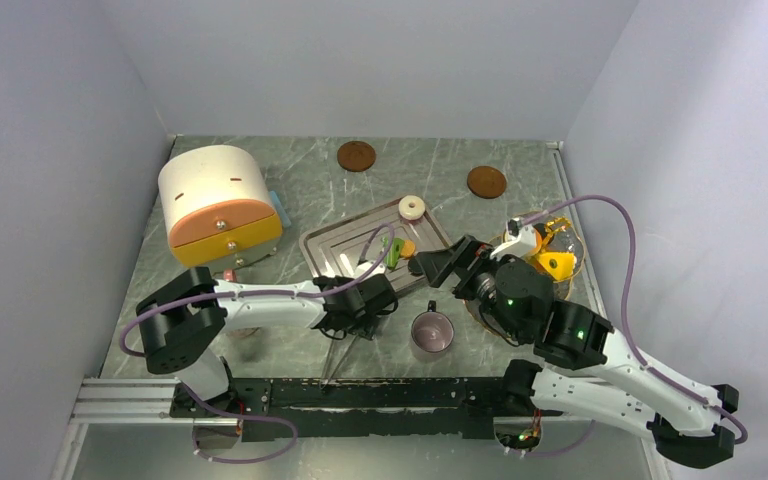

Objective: Serve the afternoon tea
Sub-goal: Pick up the clamp from the tray.

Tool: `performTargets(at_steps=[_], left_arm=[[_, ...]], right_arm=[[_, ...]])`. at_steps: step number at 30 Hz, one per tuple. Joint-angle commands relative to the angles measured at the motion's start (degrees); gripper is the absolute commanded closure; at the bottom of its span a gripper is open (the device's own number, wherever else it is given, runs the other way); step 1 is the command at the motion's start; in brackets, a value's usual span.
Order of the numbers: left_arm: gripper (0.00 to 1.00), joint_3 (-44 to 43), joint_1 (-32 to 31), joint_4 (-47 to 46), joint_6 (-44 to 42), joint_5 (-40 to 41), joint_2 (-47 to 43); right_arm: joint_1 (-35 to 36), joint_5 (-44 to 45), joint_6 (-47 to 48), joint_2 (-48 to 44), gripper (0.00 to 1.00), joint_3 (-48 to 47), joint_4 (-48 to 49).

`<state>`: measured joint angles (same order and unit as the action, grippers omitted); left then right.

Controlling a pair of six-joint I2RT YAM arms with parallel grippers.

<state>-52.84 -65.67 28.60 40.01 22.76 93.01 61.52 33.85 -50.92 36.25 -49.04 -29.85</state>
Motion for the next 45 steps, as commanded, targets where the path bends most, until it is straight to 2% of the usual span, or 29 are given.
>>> performTargets(at_steps=[1, 2, 5, 8, 22, 27, 32, 37, 45], left_arm=[[0.24, -1.53, -1.44, 2.82, 0.64, 1.43, -2.22], [0.23, -1.64, -1.54, 2.97, 0.5, 1.41, -2.48], [0.11, -0.87, -1.87, 2.6, 0.6, 0.98, -3.03], [0.07, -0.26, -2.2, 3.56, 1.78, 1.57, -2.99], [0.07, 2.95, -3.27, 2.35, 4.77, 2.09, -2.94], [0.13, 2.66, -3.79, 2.23, 4.19, 2.77, -2.15], [0.05, 3.29, -4.54, 2.76, 3.13, 2.63, -3.54], [0.06, 5.5, -4.56, 1.81, 3.06, 1.75, -6.89], [0.07, 5.03, -4.56, 0.75, 2.02, 2.14, -4.63]], right_arm=[[0.18, 0.4, 0.08, -0.85, 0.0, 0.71, 1.24], [0.23, 0.29, 0.07, -0.91, 0.0, 0.7, 1.27], [0.19, 0.3, 0.12, -1.09, 0.0, 0.91, 1.66], [0.18, 0.03, 0.11, -1.05, 0.01, 0.95, 1.99], [0.21, -0.69, -0.1, -0.85, 0.01, 0.96, 2.45], [0.18, -0.66, -0.24, -1.11, 0.01, 0.96, 2.34], [0.18, -0.58, -0.06, -1.45, 0.01, 0.83, 2.16], [0.18, -0.72, -0.06, -1.39, 0.02, 0.86, 2.38], [0.18, -1.31, -0.21, -0.93, 0.02, 1.02, 3.0]])
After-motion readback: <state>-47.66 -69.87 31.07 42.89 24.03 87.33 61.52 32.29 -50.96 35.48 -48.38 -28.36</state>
